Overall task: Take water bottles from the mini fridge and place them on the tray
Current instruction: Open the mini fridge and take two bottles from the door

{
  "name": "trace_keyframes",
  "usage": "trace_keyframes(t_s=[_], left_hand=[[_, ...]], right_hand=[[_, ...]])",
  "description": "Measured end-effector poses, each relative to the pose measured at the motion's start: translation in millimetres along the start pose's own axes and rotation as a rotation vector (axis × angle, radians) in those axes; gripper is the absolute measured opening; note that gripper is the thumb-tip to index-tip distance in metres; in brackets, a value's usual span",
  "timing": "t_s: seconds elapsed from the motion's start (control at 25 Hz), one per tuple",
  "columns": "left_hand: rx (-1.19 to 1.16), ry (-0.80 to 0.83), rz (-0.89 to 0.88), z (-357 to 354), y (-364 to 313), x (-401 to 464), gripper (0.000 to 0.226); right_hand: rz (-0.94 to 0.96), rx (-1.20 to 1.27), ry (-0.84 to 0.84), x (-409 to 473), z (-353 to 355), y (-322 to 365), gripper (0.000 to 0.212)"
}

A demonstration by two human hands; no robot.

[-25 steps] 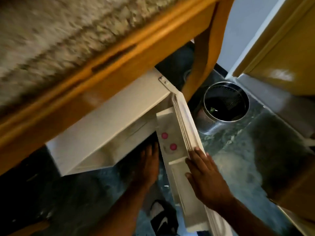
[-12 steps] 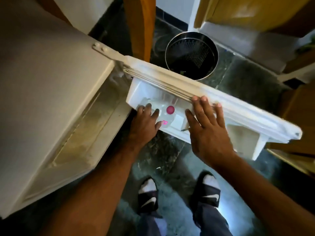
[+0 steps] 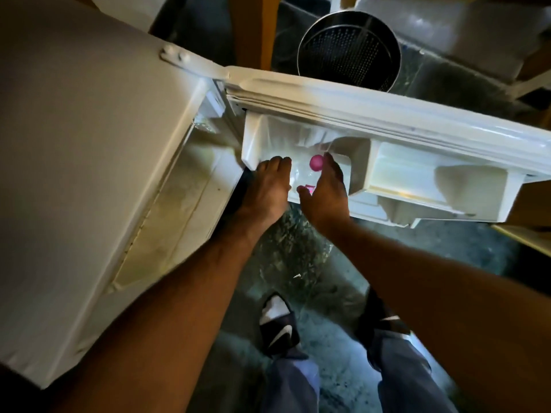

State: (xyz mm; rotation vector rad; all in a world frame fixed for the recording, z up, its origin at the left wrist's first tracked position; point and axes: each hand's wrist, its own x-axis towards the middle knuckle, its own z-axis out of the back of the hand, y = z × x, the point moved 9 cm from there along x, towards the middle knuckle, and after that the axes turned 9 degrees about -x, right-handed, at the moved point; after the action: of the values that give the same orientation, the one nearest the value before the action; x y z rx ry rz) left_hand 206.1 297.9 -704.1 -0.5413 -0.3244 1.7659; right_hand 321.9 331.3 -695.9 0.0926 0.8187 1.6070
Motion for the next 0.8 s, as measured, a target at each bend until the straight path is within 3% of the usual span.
trace_keyframes(t_s=[0.16, 0.44, 0.64, 0.8], left_hand=[[-0.101, -0.014, 0.06, -2.5, 7.5, 4.1, 0.051], [-0.123, -0.03, 0.136, 25.0, -9.5, -13.0, 0.029], [-0.129, -0.189, 0.141, 117.0, -65.4, -61.0, 0.031], [-0.134, -0.467, 0.22, 229.7, -110.4, -99.4, 0.03]], right_hand=[[0.019, -0.02, 0.049, 30.9, -10.8, 1.0, 0.032], [0.041, -0.101, 0.196, 9.7, -7.0, 4.8, 0.043], [0.379, -0.188, 0.149, -60.5, 93.3, 72.7, 0.034], [0.483, -0.108, -0.048, -98.6, 223.8, 121.2, 0.032]])
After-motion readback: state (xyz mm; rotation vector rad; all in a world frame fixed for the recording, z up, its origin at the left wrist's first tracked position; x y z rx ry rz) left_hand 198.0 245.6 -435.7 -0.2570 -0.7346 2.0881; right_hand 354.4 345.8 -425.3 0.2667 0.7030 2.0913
